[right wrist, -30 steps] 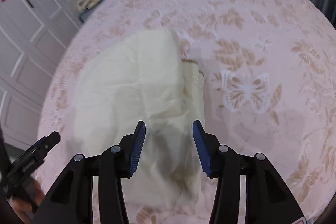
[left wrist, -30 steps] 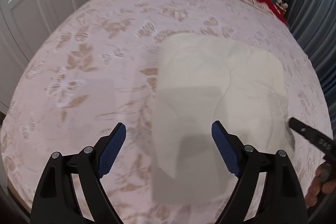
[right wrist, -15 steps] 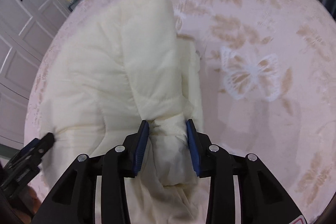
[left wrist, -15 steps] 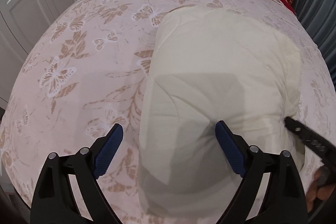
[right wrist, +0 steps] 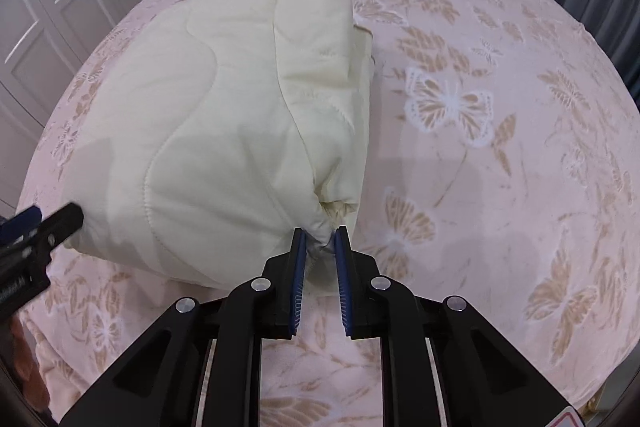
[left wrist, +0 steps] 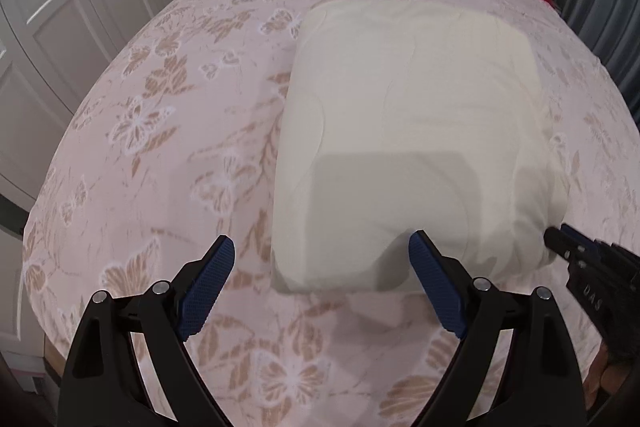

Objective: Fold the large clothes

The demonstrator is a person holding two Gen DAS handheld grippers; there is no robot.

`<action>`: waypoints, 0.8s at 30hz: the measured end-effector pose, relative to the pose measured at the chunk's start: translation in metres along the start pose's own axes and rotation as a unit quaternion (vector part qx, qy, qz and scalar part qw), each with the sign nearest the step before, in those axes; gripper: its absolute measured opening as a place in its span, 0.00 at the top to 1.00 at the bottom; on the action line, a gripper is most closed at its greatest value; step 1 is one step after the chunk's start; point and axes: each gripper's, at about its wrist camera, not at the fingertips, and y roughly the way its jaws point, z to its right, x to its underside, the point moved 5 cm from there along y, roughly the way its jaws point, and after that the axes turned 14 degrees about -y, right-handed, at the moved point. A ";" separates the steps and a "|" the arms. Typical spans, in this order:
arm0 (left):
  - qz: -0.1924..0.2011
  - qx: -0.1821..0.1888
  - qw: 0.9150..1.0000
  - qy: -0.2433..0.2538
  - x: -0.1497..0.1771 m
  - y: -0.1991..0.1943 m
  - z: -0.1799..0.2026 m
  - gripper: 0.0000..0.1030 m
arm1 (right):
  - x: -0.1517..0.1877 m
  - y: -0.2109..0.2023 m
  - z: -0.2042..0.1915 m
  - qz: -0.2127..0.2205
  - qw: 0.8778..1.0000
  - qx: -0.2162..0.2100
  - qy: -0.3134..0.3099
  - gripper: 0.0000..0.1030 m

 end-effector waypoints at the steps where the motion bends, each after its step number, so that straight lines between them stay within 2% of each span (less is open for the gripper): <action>1: -0.002 -0.003 1.000 0.000 0.002 0.002 -0.001 0.15 | 0.001 0.002 0.000 -0.002 1.000 0.001 0.000 0.87; 10: 0.003 -0.015 1.000 0.001 0.020 -0.004 -0.005 0.16 | 0.008 -0.025 -0.004 0.016 1.000 0.000 0.014 0.85; 24: 0.037 -0.021 0.999 0.000 0.067 -0.045 -0.009 0.16 | 0.070 -0.074 -0.032 0.048 0.999 -0.005 0.006 0.82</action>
